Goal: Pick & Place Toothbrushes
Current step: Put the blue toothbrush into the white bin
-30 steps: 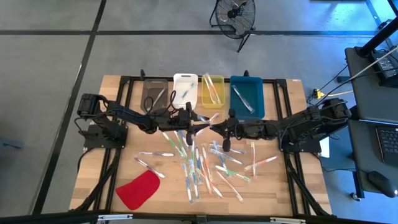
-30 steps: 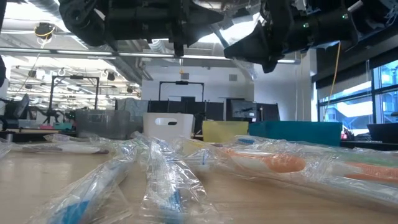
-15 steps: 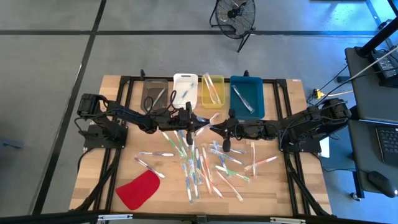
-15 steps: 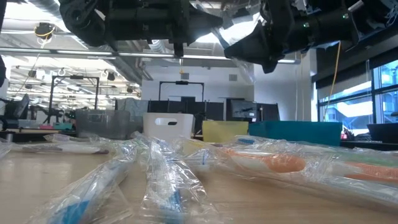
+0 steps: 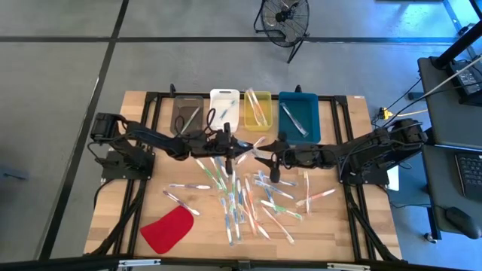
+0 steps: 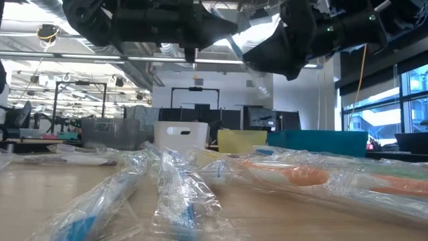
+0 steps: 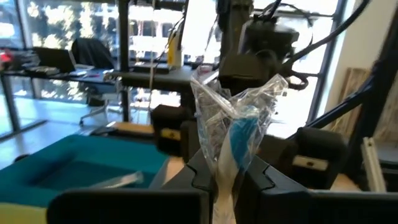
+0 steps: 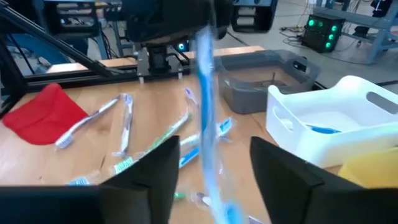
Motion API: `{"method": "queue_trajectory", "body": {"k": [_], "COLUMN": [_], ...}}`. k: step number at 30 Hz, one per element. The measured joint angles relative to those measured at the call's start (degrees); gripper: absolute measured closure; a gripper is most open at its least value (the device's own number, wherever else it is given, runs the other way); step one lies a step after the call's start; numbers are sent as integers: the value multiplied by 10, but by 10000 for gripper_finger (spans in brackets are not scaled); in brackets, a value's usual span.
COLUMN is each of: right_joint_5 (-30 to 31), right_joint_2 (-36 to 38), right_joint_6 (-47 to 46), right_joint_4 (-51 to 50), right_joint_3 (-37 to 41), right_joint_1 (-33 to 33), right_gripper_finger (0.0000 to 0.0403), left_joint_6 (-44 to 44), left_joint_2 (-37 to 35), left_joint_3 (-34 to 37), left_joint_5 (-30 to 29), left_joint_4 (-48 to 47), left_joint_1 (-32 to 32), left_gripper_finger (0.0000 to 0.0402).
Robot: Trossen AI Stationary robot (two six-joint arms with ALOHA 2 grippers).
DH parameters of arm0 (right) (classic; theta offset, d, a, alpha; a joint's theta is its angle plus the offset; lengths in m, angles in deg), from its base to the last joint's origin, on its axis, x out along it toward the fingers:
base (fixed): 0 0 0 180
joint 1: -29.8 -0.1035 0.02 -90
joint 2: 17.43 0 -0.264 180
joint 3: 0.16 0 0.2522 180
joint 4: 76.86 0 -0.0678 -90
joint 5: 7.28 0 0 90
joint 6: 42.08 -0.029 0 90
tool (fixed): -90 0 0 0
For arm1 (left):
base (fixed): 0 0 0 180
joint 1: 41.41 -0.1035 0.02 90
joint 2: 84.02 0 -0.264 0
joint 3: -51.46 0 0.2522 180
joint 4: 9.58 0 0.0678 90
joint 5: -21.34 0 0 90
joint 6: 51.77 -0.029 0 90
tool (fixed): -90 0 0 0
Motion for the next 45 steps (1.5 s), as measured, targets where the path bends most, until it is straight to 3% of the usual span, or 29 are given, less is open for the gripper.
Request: {"method": "queue_trajectory", "body": {"k": [9,21,35,45], "right_joint_5": [5,5,5,5], "right_joint_2": [63,62,62,62], "right_joint_6": [-40,-43,-43,-43], "right_joint_4": [-102,-134,-135,-134], "right_joint_3": [0,0,0,0], "right_joint_1": [0,0,0,0], "right_gripper_finger": [145,148,187,200], "left_joint_6": [17,28,5,15], "left_joint_2": [-109,-228,-203,-109], "left_joint_3": [0,0,-120,-269], "left_joint_5": [-2,-3,-3,-2], "left_joint_4": [-166,-354,-564,-735], "left_joint_1": [-50,-188,-308,-347], "left_gripper_finger": [383,383,383,383]}}
